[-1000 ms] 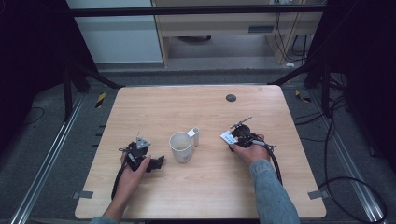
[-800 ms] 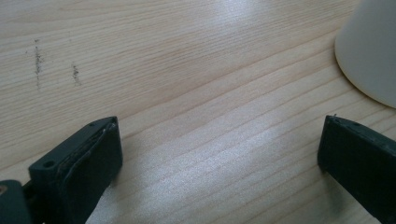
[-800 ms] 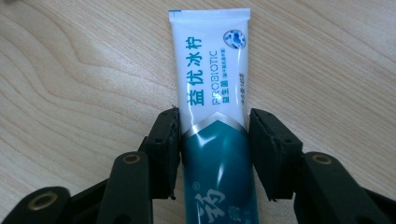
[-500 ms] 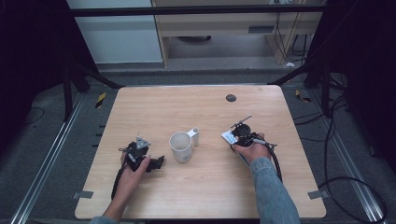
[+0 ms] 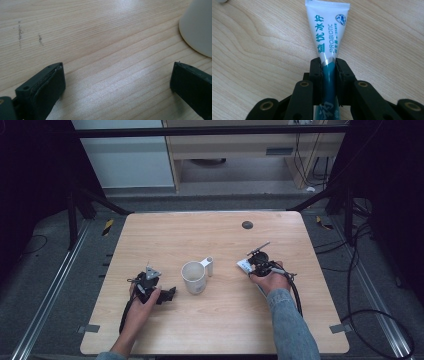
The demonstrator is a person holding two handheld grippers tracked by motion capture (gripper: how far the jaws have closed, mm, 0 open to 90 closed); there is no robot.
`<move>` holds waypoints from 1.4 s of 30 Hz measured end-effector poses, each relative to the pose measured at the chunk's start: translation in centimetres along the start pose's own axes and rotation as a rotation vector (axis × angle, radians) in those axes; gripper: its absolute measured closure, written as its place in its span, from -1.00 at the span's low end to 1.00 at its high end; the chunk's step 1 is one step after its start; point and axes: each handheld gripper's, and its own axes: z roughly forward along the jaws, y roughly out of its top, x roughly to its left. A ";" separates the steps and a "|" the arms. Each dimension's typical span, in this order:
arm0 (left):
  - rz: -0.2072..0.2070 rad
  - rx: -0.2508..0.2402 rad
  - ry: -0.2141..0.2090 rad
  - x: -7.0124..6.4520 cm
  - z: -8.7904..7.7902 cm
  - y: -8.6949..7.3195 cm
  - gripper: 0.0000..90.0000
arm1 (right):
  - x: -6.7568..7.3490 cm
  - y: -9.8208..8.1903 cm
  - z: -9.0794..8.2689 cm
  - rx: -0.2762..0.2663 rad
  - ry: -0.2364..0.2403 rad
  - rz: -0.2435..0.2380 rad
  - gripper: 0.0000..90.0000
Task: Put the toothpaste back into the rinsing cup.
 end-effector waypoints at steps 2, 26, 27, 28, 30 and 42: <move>0.000 0.000 0.000 0.0 0.0 0.0 -1.00 | 0.2 0.0 -0.1 0.007 -0.004 -0.009 0.74; 0.004 -0.004 -0.009 0.1 0.0 0.0 -1.00 | -0.1 1.4 -5.4 -0.129 0.007 0.012 0.75; 0.004 -0.004 -0.009 0.1 0.0 0.0 -1.00 | -0.1 1.4 -5.4 -0.129 0.007 0.012 0.75; 0.004 -0.004 -0.008 0.1 0.0 0.0 -1.00 | 0.1 1.5 -5.8 -0.142 0.009 0.018 0.75; 0.004 -0.004 -0.008 0.1 0.0 0.0 -1.00 | 0.1 1.7 -6.2 -0.157 0.019 0.025 0.75; 0.000 -0.007 -0.007 0.1 0.0 0.0 -1.00 | 0.0 1.9 -7.3 -0.222 0.029 0.043 0.76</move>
